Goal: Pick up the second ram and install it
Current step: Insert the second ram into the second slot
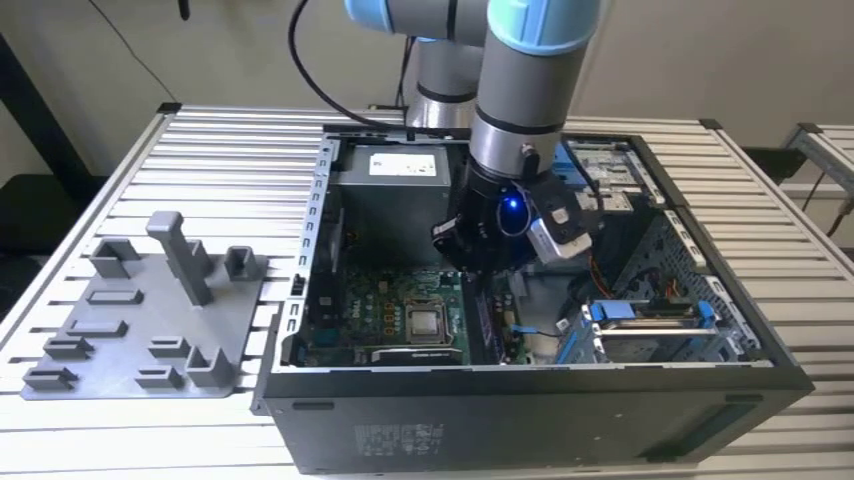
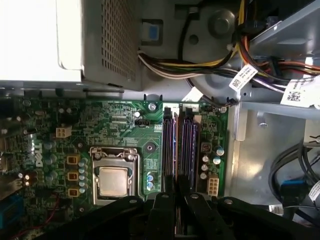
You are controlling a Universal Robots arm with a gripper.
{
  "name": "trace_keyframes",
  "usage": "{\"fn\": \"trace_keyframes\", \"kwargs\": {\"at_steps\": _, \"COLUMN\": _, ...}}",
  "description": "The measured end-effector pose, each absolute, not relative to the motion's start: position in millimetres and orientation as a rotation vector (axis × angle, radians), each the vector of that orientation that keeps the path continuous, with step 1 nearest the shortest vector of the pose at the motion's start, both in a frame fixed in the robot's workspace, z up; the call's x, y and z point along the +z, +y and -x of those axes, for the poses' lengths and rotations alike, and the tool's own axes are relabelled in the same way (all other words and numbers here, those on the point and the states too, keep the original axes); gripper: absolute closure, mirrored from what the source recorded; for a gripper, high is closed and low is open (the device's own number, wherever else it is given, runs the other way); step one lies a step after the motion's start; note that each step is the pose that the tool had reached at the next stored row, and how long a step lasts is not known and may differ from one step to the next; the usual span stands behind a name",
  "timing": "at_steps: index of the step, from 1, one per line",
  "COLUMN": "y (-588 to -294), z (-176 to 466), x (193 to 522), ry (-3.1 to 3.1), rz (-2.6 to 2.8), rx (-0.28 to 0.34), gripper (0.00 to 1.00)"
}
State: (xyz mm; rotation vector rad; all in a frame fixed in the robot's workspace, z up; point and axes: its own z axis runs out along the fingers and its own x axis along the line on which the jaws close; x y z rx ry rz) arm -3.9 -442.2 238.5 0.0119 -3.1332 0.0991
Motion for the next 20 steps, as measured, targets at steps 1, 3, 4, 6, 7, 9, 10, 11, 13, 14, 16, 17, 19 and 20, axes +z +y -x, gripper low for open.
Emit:
{"fn": "trace_keyframes", "kwargs": {"at_steps": 1, "y": -444.2, "z": 3.9, "x": 237.6, "ry": -3.133, "rz": -0.012, "rx": 0.099, "gripper": 0.86}}
{"fn": "trace_keyframes", "kwargs": {"at_steps": 3, "y": -446.4, "z": 4.0, "x": 234.7, "ry": -3.133, "rz": -0.012, "rx": 0.099, "gripper": 0.86}}
{"fn": "trace_keyframes", "kwargs": {"at_steps": 4, "y": -446.6, "z": 4.0, "x": 233.6, "ry": -3.133, "rz": -0.012, "rx": 0.099, "gripper": 0.86}}
{"fn": "trace_keyframes", "kwargs": {"at_steps": 6, "y": -446.8, "z": 3.8, "x": 232.0, "ry": -3.133, "rz": -0.008, "rx": 0.099, "gripper": 0.86}}
{"fn": "trace_keyframes", "kwargs": {"at_steps": 7, "y": -446.8, "z": 3.8, "x": 231.0, "ry": -3.133, "rz": -0.001, "rx": 0.099, "gripper": 0.86}}
{"fn": "trace_keyframes", "kwargs": {"at_steps": 9, "y": -446.8, "z": 3.8, "x": 229.6, "ry": -3.133, "rz": 0.017, "rx": 0.099, "gripper": 0.86}}
{"fn": "trace_keyframes", "kwargs": {"at_steps": 10, "y": -446.9, "z": 3.8, "x": 229.2, "ry": -3.132, "rz": 0.022, "rx": 0.099, "gripper": 0.86}}
{"fn": "trace_keyframes", "kwargs": {"at_steps": 11, "y": -446.8, "z": 3.8, "x": 228.8, "ry": -3.132, "rz": 0.022, "rx": 0.099, "gripper": 0.86}}
{"fn": "trace_keyframes", "kwargs": {"at_steps": 13, "y": -447.0, "z": 3.8, "x": 228.0, "ry": -3.132, "rz": 0.023, "rx": 0.099, "gripper": 0.86}}
{"fn": "trace_keyframes", "kwargs": {"at_steps": 14, "y": -447.2, "z": 3.8, "x": 227.6, "ry": -3.132, "rz": 0.023, "rx": 0.099, "gripper": 0.86}}
{"fn": "trace_keyframes", "kwargs": {"at_steps": 16, "y": -447.2, "z": 3.8, "x": 226.4, "ry": -3.132, "rz": 0.023, "rx": 0.098, "gripper": 0.86}}
{"fn": "trace_keyframes", "kwargs": {"at_steps": 17, "y": -447.3, "z": 3.8, "x": 226.3, "ry": -3.132, "rz": 0.023, "rx": 0.099, "gripper": 0.86}}
{"fn": "trace_keyframes", "kwargs": {"at_steps": 19, "y": -447.6, "z": 3.8, "x": 225.7, "ry": -3.132, "rz": 0.023, "rx": 0.099, "gripper": 0.86}}
{"fn": "trace_keyframes", "kwargs": {"at_steps": 20, "y": -447.9, "z": 3.8, "x": 225.5, "ry": -3.132, "rz": 0.023, "rx": 0.099, "gripper": 0.86}}
